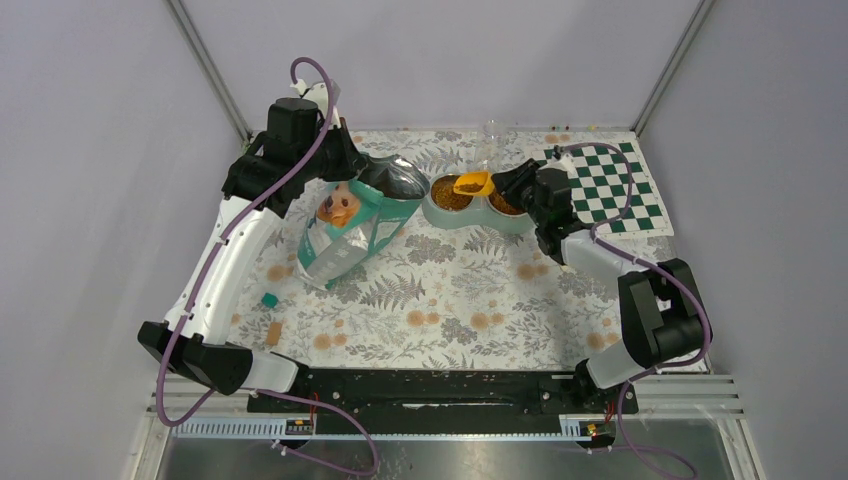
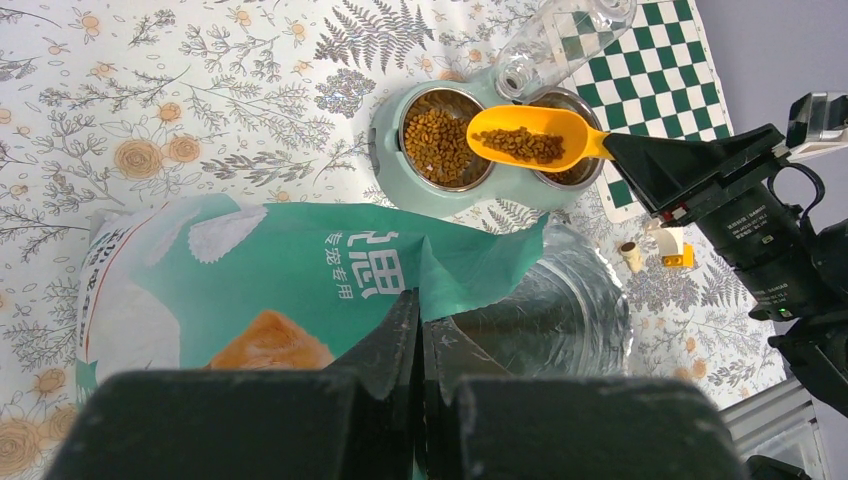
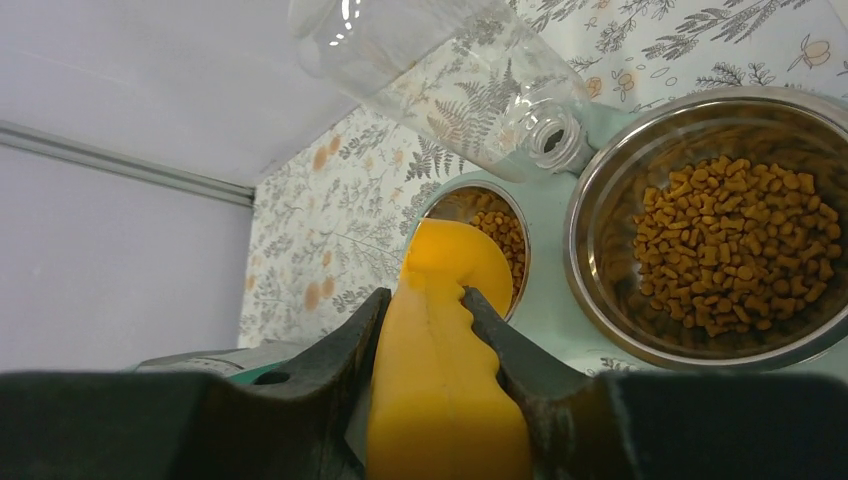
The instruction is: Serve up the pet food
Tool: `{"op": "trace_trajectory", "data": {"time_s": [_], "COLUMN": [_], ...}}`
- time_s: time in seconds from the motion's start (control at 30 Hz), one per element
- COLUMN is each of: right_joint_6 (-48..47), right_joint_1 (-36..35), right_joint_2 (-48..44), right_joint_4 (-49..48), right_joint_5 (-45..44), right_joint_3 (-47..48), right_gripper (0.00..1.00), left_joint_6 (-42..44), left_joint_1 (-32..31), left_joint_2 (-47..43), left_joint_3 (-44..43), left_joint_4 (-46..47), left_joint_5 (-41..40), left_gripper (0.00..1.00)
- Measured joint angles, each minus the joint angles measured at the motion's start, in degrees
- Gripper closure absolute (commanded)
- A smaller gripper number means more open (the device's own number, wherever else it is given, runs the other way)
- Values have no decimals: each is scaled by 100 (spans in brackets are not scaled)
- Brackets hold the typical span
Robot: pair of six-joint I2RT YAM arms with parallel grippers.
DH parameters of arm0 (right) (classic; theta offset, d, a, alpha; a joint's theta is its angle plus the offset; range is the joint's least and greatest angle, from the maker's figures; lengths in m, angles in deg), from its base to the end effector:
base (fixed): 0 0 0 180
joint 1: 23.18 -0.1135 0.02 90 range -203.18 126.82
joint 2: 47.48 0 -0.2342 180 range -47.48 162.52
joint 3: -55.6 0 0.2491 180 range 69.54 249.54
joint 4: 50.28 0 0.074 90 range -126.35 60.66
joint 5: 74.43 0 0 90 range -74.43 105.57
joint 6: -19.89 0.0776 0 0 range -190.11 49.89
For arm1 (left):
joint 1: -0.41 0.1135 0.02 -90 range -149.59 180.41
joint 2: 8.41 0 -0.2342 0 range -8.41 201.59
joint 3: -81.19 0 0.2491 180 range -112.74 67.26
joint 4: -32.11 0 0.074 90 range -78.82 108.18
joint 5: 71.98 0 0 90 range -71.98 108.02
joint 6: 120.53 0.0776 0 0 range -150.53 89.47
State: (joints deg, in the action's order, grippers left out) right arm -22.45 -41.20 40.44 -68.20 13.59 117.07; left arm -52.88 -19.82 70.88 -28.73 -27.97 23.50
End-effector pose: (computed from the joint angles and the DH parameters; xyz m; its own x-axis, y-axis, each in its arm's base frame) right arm 0.3664 0.1164 0.2141 -0.2995 0.6794 -0.6699 -0.0821 0.6811 0.7275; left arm 0.3001 -0.1185 0.3962 -0.5872 -0.1870 -0.7875 0.2151 0.9019 -0.3746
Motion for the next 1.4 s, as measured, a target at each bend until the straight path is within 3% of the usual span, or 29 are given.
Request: {"op": "trace_trajectory", "data": {"time_s": [0.53, 0.77, 1.13, 1.4], "right_joint_6": [-1300, -1486, -1150, -748], "right_joint_1": [-590, -636, -636, -638], "right_joint_2": [42, -184, -1528, -2503], "right_joint_4": [1432, 2057, 2747, 3143], "right_joint_5": [-1067, -1067, 785, 1419], "right_joint_3": [903, 1071, 1790, 1993], "right_gripper": [100, 100, 92, 92], "left_joint_6": [-2, -4, -107, -177], "left_joint_1": [28, 28, 35, 44], "left_joint_2": [-9, -39, -63, -66], "left_joint_3": [0, 46, 151, 190], "left_joint_4": [2, 33, 146, 197], "left_joint_5": [0, 7, 164, 289], "left_gripper": [100, 100, 100, 100]}}
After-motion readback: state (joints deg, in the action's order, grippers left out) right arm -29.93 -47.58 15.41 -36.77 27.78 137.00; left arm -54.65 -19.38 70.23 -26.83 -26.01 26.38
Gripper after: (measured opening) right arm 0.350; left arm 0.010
